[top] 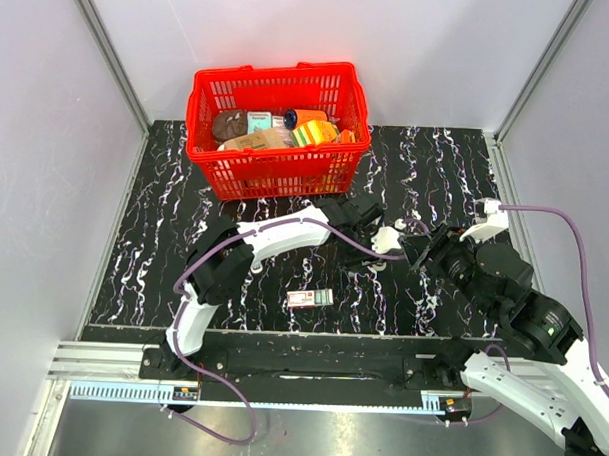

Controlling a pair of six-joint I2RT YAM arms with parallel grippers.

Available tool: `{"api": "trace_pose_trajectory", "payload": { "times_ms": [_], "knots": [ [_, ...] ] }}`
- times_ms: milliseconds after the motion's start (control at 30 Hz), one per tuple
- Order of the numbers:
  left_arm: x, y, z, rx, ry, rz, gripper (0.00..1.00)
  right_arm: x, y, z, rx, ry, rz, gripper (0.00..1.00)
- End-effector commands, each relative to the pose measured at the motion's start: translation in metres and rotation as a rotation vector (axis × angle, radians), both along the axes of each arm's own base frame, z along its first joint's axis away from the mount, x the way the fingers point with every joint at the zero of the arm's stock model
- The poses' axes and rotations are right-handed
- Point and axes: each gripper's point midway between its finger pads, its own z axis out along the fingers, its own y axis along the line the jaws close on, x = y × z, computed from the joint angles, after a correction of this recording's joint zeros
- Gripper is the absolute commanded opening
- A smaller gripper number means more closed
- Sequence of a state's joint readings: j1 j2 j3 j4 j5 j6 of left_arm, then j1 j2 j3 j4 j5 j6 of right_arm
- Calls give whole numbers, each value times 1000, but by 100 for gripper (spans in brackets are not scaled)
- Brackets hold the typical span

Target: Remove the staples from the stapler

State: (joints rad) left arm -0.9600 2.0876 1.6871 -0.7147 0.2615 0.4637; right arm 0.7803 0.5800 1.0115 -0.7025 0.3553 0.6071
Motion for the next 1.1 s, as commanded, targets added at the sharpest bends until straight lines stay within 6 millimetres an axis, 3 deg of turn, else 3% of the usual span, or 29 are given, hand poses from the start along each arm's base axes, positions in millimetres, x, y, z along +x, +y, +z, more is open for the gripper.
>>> {"api": "trace_pose_trajectory", "payload": {
  "times_ms": [0,333,567,1067],
  "knots": [
    [1,-6,14,-43,-32,-64,43,1,-4,19,19,-47,-12,61],
    [10,-9,-8,16,-60,-56,53,3,-3,22,9,-55,-9,61],
    [16,-11,-28,69,-71,-11,54,-2,-6,30,26,-78,-1,63],
    [5,-10,-36,77,-39,-32,52,-3,-8,26,20,-62,-9,63]
  ]
}}
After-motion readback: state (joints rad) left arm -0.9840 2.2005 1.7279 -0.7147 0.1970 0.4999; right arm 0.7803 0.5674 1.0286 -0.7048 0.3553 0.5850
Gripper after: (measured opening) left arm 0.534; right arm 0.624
